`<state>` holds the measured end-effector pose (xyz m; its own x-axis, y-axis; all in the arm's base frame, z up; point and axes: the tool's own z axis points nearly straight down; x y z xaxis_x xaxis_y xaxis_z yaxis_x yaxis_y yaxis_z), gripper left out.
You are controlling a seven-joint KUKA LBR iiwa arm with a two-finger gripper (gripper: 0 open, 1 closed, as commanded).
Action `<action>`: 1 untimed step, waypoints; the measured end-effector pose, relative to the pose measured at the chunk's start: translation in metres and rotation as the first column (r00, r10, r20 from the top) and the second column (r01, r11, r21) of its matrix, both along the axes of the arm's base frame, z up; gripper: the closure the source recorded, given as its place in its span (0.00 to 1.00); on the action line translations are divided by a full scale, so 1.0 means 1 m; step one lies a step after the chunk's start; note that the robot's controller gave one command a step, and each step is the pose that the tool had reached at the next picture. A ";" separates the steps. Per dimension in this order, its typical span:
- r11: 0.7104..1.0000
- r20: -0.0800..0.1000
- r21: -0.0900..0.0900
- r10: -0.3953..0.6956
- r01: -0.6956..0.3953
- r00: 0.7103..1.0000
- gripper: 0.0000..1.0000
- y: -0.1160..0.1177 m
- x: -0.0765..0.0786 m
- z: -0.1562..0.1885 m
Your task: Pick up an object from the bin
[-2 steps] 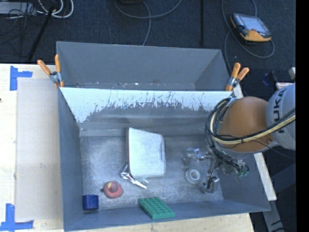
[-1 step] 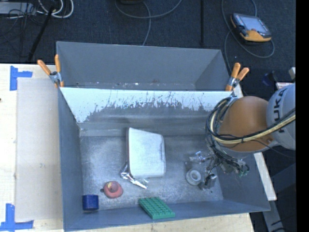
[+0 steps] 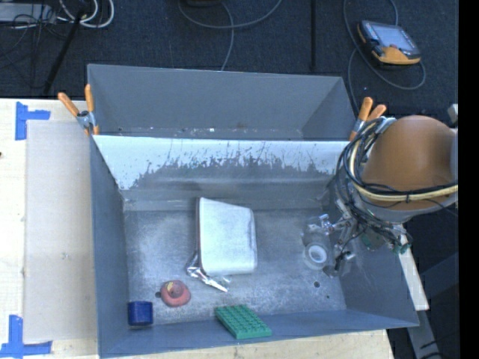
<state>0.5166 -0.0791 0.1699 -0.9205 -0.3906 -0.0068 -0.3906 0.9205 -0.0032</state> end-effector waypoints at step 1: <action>1.000 0.002 -0.001 0.001 -0.001 1.000 1.00 0.004 0.003 0.116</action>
Offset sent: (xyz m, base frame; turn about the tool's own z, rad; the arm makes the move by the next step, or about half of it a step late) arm 0.0008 0.0026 0.1113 -0.0036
